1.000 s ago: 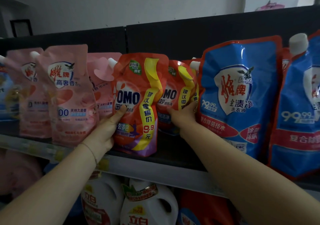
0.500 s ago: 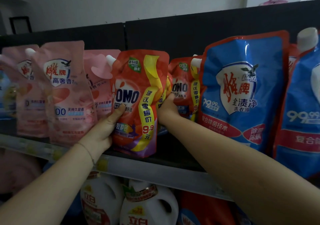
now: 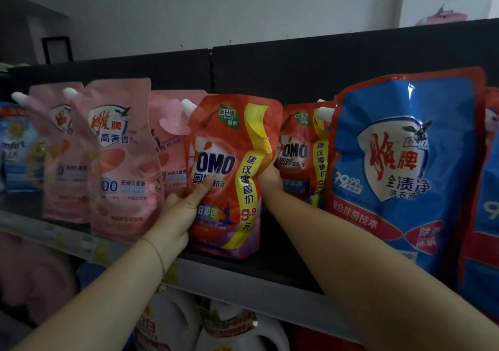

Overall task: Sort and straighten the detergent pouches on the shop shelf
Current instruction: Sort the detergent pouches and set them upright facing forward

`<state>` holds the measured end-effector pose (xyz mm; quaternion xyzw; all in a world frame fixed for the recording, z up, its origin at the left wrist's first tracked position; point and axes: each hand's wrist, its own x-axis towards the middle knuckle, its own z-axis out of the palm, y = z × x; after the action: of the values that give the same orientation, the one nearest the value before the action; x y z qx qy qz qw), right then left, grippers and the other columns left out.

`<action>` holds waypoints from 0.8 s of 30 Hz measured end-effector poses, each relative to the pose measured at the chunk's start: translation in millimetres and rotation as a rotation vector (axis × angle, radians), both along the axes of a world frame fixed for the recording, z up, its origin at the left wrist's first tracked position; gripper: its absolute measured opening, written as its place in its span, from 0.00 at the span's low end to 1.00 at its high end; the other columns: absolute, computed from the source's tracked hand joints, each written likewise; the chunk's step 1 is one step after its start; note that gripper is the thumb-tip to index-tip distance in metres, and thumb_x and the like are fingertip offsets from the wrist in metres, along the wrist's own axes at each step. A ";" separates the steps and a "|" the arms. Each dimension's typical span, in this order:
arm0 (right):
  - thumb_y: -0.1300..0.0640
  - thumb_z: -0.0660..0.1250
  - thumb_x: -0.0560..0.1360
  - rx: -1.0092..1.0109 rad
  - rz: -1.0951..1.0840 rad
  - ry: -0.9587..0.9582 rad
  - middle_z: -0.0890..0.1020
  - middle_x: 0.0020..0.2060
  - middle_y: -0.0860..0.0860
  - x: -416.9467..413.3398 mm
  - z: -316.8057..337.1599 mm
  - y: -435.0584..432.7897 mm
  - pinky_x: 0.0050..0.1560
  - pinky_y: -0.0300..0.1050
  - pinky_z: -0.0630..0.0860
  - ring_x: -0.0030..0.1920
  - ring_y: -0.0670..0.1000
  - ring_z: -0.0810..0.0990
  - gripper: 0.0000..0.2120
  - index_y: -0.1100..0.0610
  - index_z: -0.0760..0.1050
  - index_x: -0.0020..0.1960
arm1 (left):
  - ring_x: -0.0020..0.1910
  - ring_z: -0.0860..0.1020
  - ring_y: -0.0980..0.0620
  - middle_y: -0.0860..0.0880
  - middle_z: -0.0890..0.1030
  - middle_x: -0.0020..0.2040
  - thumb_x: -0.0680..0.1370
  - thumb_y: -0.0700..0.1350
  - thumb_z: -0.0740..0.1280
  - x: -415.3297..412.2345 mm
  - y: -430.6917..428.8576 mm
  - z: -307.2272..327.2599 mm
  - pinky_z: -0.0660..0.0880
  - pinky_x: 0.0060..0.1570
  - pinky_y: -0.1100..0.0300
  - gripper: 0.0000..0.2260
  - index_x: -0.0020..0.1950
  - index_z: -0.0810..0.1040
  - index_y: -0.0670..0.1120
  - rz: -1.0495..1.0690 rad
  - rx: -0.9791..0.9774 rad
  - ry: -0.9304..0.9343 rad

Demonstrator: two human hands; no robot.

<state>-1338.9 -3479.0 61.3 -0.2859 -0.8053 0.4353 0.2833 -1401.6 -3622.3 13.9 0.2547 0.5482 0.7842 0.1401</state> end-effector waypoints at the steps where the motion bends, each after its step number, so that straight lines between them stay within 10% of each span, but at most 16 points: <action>1: 0.56 0.52 0.83 -0.043 0.011 0.019 0.73 0.62 0.62 -3.1 -0.2 0.6 0.61 0.52 0.69 0.64 0.62 0.73 0.23 0.61 0.53 0.75 | 0.40 0.84 0.51 0.48 0.86 0.40 0.46 0.64 0.79 1.5 0.2 0.8 0.76 0.39 0.59 0.37 0.49 0.80 0.46 0.009 -0.001 0.017; 7: 0.56 0.66 0.77 -0.279 0.092 -0.060 0.72 0.66 0.60 12.2 -2.4 9.2 0.64 0.53 0.72 0.63 0.61 0.74 0.28 0.60 0.61 0.72 | 0.46 0.81 0.51 0.50 0.82 0.46 0.60 0.60 0.75 3.7 8.7 3.5 0.77 0.45 0.57 0.29 0.54 0.76 0.46 0.169 -0.045 0.033; 11: 0.46 0.63 0.78 -0.490 0.130 -0.018 0.78 0.58 0.55 40.5 0.8 1.1 0.45 0.50 0.76 0.52 0.56 0.77 0.20 0.55 0.70 0.65 | 0.56 0.76 0.48 0.50 0.77 0.52 0.68 0.61 0.73 -2.2 20.1 4.6 0.72 0.61 0.51 0.27 0.57 0.70 0.45 0.301 -0.171 0.092; 14: 0.40 0.60 0.78 -0.436 0.109 0.115 0.74 0.64 0.55 55.0 2.0 -6.7 0.58 0.54 0.74 0.62 0.58 0.74 0.27 0.53 0.63 0.72 | 0.58 0.74 0.48 0.49 0.75 0.55 0.72 0.62 0.69 2.1 25.4 10.7 0.68 0.61 0.56 0.30 0.63 0.70 0.41 0.332 -0.236 0.155; 19: 0.45 0.75 0.67 -0.045 0.232 0.189 0.68 0.69 0.50 73.4 -2.7 -25.7 0.65 0.57 0.71 0.68 0.55 0.70 0.45 0.49 0.51 0.74 | 0.66 0.71 0.43 0.42 0.73 0.66 0.76 0.61 0.62 4.3 16.7 11.4 0.63 0.64 0.56 0.32 0.68 0.64 0.36 0.305 -0.361 0.299; 24: 0.39 0.78 0.61 0.887 0.030 -0.064 0.26 0.73 0.49 72.9 -7.7 -43.7 0.71 0.61 0.42 0.75 0.55 0.31 0.68 0.47 0.23 0.73 | 0.68 0.67 0.44 0.41 0.67 0.69 0.74 0.63 0.64 10.2 -6.3 13.9 0.64 0.67 0.52 0.37 0.68 0.57 0.37 0.421 -0.478 0.549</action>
<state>-1266.0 -3522.7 53.6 -0.1382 -0.9266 0.0428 0.3471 -1391.4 -3628.7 27.9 0.2970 0.7717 0.5495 -0.1194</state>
